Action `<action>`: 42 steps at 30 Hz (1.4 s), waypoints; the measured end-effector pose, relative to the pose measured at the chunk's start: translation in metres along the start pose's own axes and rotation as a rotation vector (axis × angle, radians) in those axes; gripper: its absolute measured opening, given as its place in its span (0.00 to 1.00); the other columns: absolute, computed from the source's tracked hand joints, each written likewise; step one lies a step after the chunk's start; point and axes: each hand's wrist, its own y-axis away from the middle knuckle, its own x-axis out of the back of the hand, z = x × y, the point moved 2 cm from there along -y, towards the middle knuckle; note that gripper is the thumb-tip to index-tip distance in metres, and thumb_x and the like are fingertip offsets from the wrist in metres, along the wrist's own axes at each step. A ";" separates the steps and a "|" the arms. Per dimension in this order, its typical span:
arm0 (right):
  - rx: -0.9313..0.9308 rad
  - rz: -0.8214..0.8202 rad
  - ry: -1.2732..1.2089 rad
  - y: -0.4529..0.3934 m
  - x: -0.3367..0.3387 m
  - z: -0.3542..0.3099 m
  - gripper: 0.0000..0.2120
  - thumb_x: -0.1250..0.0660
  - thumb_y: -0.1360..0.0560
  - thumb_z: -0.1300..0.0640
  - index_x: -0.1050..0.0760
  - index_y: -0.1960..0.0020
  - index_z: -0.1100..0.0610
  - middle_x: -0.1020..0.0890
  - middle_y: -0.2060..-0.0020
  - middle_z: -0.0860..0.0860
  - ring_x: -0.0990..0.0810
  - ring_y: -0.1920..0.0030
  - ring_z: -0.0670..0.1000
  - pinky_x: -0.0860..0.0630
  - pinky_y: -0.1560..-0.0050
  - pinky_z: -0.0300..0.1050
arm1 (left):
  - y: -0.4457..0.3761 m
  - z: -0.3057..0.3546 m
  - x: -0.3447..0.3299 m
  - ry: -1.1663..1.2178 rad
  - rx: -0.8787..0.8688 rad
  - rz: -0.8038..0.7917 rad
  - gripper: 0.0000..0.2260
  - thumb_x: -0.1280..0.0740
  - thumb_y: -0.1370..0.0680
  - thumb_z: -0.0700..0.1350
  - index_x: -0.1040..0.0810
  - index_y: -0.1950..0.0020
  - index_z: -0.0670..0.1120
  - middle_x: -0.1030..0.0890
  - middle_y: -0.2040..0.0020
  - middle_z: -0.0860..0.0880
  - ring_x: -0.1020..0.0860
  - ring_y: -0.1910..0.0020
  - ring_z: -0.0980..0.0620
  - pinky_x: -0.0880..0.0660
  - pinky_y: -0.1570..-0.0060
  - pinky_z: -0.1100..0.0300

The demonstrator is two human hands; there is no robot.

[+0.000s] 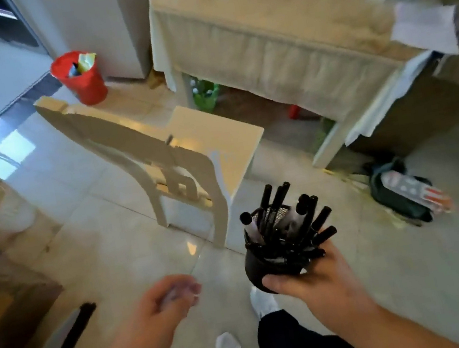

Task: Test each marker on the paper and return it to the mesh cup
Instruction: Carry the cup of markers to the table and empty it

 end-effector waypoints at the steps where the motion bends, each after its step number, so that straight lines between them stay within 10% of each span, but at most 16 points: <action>1: -0.017 0.049 -0.043 0.005 0.007 0.001 0.28 0.26 0.34 0.78 0.22 0.39 0.56 0.13 0.50 0.41 0.16 0.44 0.42 0.23 0.37 0.42 | -0.005 0.003 -0.005 -0.028 -0.014 -0.029 0.10 0.34 0.21 0.34 0.17 0.48 0.48 0.13 0.53 0.53 0.16 0.54 0.55 0.22 0.45 0.52; 5: 0.011 0.192 -0.060 0.020 0.039 0.004 0.29 0.23 0.35 0.73 0.16 0.44 0.43 0.13 0.47 0.46 0.16 0.42 0.47 0.22 0.39 0.48 | -0.021 0.019 -0.032 -0.091 -0.076 -0.162 0.14 0.34 0.20 0.35 0.16 0.53 0.54 0.13 0.51 0.50 0.16 0.53 0.51 0.22 0.47 0.51; 9: 0.012 0.279 -0.122 0.027 0.077 0.007 0.26 0.25 0.34 0.77 0.17 0.42 0.55 0.13 0.47 0.51 0.15 0.42 0.51 0.21 0.40 0.48 | -0.039 0.034 -0.071 -0.089 -0.082 -0.217 0.10 0.33 0.21 0.34 0.16 0.53 0.47 0.13 0.54 0.47 0.15 0.56 0.49 0.22 0.58 0.61; 14: 0.003 0.368 -0.119 0.022 0.134 0.009 0.24 0.22 0.37 0.71 0.14 0.49 0.46 0.11 0.54 0.48 0.13 0.50 0.47 0.19 0.49 0.42 | -0.056 0.067 -0.126 -0.112 -0.085 -0.252 0.09 0.36 0.21 0.30 0.18 0.50 0.40 0.13 0.55 0.44 0.16 0.59 0.49 0.21 0.63 0.66; 19: 0.034 0.345 -0.171 0.003 0.206 0.009 0.31 0.26 0.33 0.77 0.15 0.49 0.41 0.12 0.50 0.45 0.15 0.46 0.45 0.20 0.42 0.44 | -0.071 0.112 -0.187 -0.173 -0.147 -0.231 0.10 0.35 0.21 0.32 0.16 0.51 0.45 0.13 0.54 0.48 0.16 0.55 0.47 0.22 0.50 0.49; 30: 0.097 0.344 -0.225 -0.071 0.338 0.002 0.27 0.26 0.35 0.80 0.18 0.43 0.56 0.12 0.51 0.48 0.14 0.48 0.46 0.19 0.48 0.41 | -0.111 0.195 -0.290 -0.145 -0.177 -0.207 0.09 0.35 0.20 0.34 0.17 0.49 0.46 0.13 0.53 0.48 0.15 0.54 0.47 0.21 0.47 0.46; 42: 0.094 0.384 -0.071 -0.219 0.394 -0.032 0.32 0.24 0.33 0.74 0.16 0.53 0.35 0.12 0.54 0.43 0.15 0.50 0.43 0.19 0.44 0.44 | -0.255 0.293 -0.312 -0.186 -0.193 -0.288 0.17 0.35 0.20 0.35 0.16 0.55 0.57 0.13 0.53 0.49 0.16 0.54 0.45 0.21 0.48 0.47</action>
